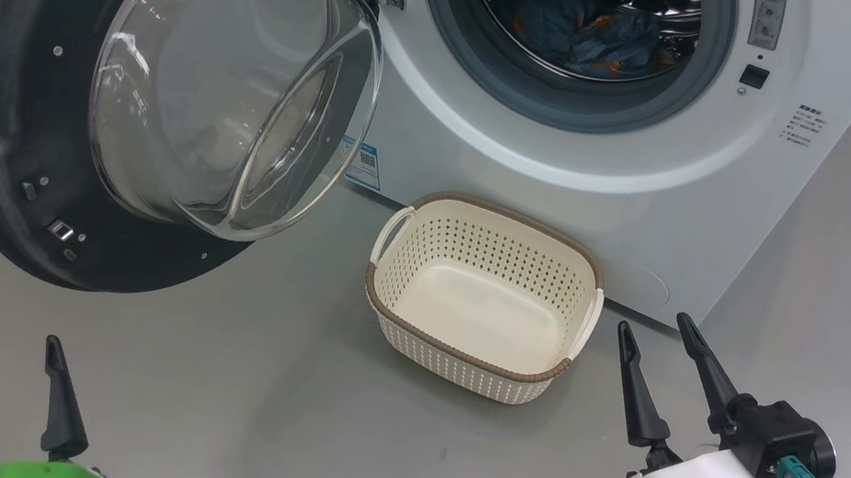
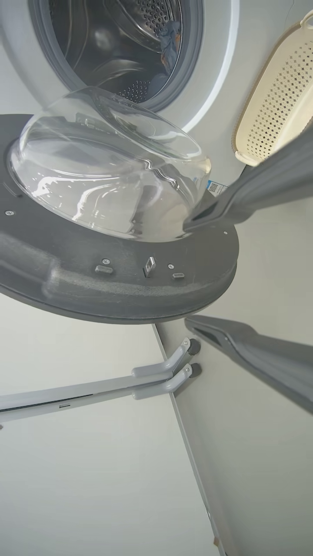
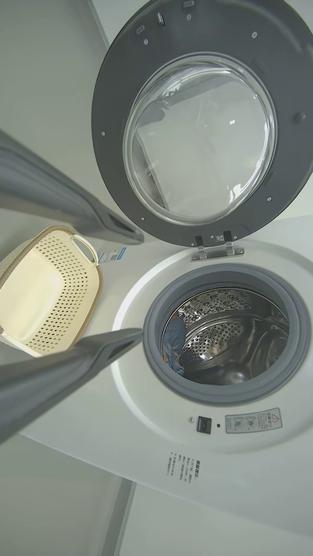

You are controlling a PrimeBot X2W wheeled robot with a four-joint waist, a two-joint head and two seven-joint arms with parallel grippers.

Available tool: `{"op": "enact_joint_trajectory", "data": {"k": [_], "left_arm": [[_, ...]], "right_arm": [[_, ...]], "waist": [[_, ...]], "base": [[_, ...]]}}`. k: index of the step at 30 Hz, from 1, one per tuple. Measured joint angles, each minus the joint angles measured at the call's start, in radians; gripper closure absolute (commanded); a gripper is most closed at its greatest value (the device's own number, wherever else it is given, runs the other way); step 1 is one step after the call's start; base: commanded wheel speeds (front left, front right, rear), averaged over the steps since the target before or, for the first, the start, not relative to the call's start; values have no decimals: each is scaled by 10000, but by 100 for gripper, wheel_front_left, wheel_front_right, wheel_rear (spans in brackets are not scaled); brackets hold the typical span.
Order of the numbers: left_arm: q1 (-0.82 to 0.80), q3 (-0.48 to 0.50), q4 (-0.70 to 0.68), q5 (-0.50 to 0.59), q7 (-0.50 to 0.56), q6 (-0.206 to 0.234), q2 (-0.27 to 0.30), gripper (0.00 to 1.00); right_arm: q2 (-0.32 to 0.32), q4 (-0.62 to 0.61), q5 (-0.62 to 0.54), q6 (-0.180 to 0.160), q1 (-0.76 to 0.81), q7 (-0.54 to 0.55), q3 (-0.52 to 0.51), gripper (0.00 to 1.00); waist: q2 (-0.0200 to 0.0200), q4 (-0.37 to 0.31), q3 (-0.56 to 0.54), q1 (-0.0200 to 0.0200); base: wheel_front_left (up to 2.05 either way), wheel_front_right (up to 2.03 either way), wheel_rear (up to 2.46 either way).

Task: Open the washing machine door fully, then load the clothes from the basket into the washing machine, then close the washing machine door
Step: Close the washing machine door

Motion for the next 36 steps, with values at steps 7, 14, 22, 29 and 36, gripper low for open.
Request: {"op": "enact_joint_trajectory", "data": {"k": [7, 14, 22, 29, 36], "left_arm": [[49, 38, -107, -8, 0, 77, 0, 0], [112, -31, -113, -65, 0, 86, 0, 0], [187, -173, -115, -63, 0, 86, 0, 0], [237, -297, -107, -52, 0, -17, 2, 100], [237, -328, -102, -171, 0, -115, 2, 100]], "right_arm": [[-4, 109, 0, 2, -173, 0, 77, 0], [-6, 213, 0, 6, -179, 0, 75, 0], [-8, 261, 0, 21, -179, 0, 40, 0], [-8, 280, 0, 33, -179, 0, 38, 0], [-8, 280, 2, 33, -179, 0, 25, 0]], "waist": [[0, 40, 46, 0], [0, 40, 64, 0], [0, 10, 20, 0], [0, -4, 6, 0], [0, -8, 22, 0]], "base": [[0, 0, 0], [0, 0, 0], [0, 0, 0], [0, 0, 0], [0, 0, 0]]}}
